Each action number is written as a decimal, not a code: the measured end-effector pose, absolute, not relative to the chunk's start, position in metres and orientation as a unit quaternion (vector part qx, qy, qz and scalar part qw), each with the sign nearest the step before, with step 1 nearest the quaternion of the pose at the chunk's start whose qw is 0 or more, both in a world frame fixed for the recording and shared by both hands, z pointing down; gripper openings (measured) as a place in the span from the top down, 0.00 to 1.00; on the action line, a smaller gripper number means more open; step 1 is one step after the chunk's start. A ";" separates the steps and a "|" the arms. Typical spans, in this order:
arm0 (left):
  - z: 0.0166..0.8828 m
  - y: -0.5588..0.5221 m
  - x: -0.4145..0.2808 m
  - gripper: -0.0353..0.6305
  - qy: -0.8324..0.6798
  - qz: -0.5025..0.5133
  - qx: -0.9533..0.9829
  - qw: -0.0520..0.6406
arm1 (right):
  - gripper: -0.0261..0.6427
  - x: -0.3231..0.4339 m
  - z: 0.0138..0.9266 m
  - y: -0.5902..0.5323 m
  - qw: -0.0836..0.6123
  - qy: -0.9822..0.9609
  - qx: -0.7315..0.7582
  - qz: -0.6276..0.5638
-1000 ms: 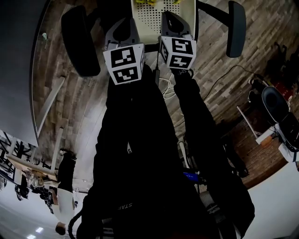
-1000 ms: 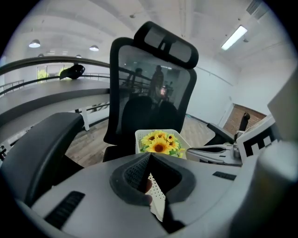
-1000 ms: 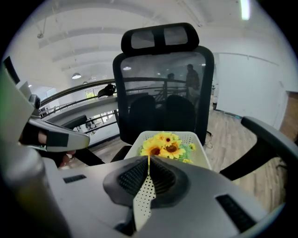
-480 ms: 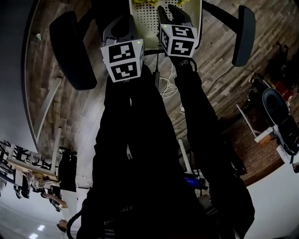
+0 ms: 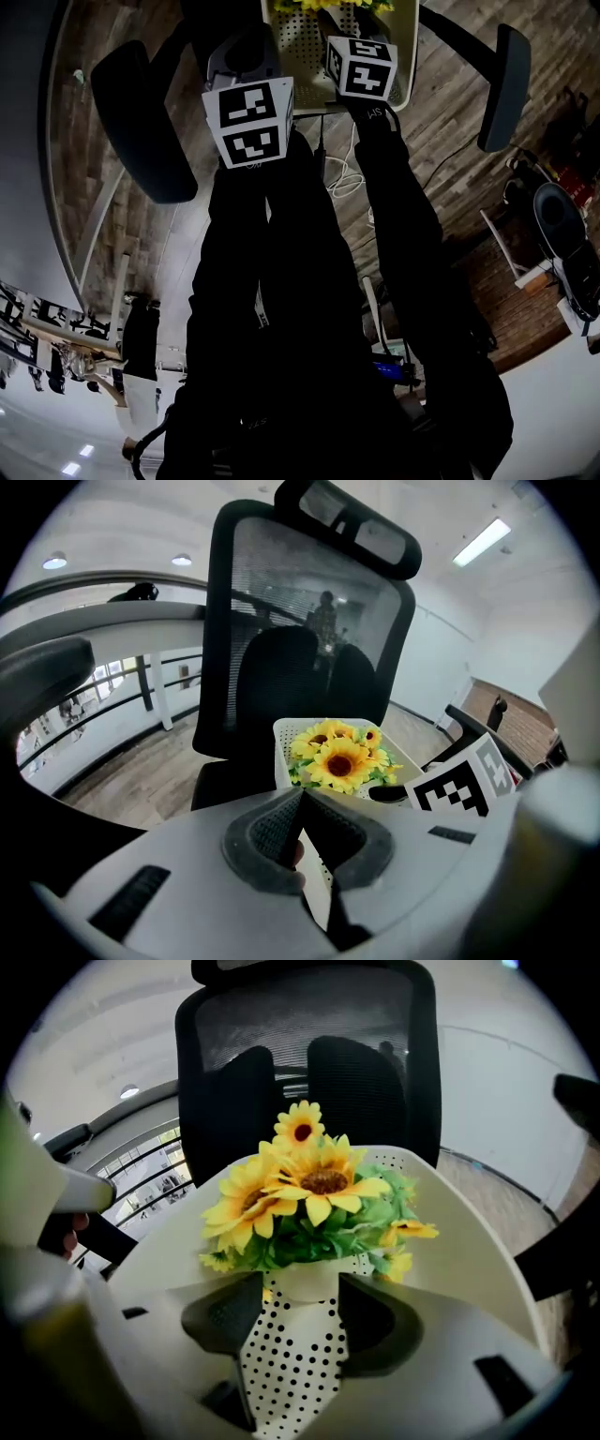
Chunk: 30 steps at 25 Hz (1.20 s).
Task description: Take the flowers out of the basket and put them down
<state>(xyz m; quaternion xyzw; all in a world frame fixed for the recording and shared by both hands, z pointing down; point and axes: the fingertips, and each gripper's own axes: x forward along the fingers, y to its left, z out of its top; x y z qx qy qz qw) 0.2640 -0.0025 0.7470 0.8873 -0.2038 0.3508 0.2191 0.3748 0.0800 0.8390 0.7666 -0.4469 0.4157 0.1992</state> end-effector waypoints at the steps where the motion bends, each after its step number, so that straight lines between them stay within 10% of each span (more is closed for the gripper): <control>1: 0.748 -0.004 0.264 0.95 -0.204 0.350 0.888 0.219 | 0.57 0.377 0.842 0.079 0.200 -0.447 0.768 0.413; 11: 0.750 -0.015 0.259 0.95 -0.209 0.347 0.888 0.216 | 0.29 0.395 0.857 0.044 0.220 -0.461 0.780 0.362; 30: 0.756 -0.027 0.260 0.95 -0.215 0.339 0.890 0.214 | 0.24 0.415 0.877 -0.006 0.172 -0.435 0.813 0.346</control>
